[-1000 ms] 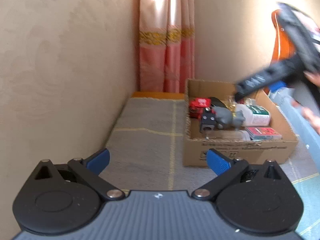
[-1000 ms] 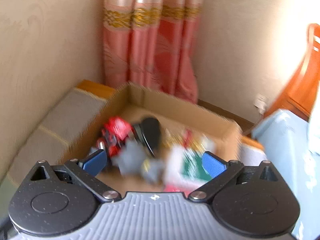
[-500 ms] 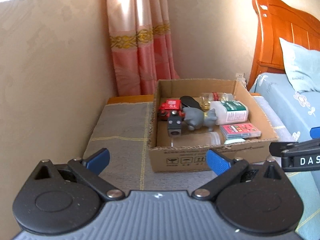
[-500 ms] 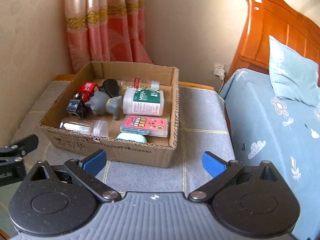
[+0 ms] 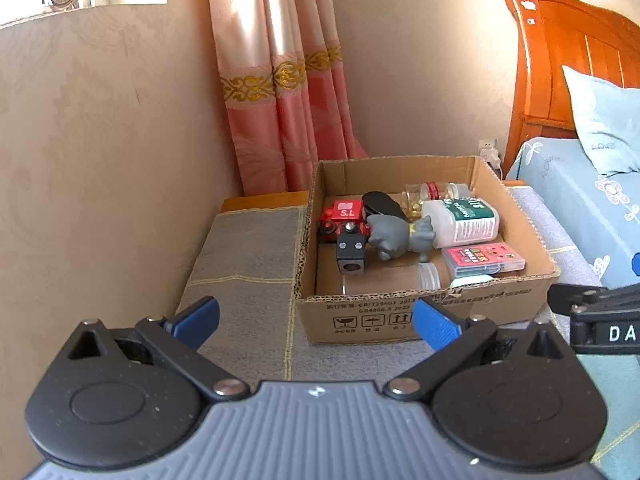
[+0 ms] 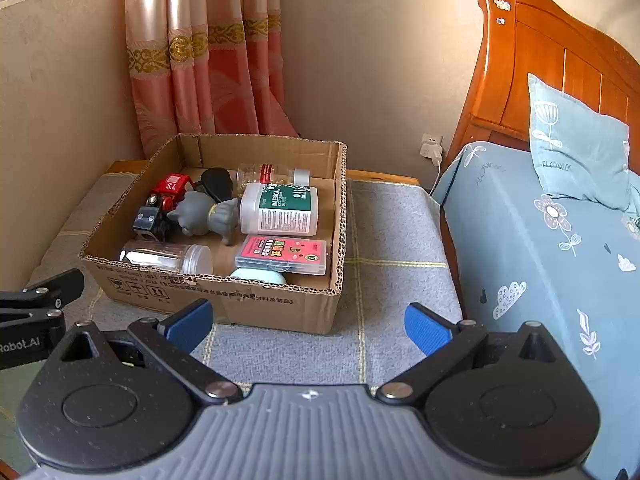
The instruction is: Organize rigid objects
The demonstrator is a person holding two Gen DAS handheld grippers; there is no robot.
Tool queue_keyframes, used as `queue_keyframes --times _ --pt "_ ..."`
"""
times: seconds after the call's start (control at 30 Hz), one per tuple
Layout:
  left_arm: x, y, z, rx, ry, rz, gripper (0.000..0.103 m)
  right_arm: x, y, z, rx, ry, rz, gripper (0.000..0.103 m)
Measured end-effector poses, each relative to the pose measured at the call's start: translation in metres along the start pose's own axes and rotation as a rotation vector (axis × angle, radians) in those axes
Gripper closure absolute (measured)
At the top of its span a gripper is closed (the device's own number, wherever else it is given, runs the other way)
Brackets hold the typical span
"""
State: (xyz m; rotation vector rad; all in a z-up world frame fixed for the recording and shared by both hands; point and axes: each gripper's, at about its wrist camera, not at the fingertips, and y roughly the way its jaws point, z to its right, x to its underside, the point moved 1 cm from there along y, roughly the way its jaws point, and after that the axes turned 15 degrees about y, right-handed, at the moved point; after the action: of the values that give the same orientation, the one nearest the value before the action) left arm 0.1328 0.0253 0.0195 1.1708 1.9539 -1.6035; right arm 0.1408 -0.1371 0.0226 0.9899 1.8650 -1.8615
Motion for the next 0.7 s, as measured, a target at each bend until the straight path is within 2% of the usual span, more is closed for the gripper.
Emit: queue_keyframes --times 0.7 --pt "-0.0028 0.0003 0.0018 -0.002 0.010 0.000 0.001 0.0005 -0.0018 0.0003 -0.001 0.002 0.006 0.000"
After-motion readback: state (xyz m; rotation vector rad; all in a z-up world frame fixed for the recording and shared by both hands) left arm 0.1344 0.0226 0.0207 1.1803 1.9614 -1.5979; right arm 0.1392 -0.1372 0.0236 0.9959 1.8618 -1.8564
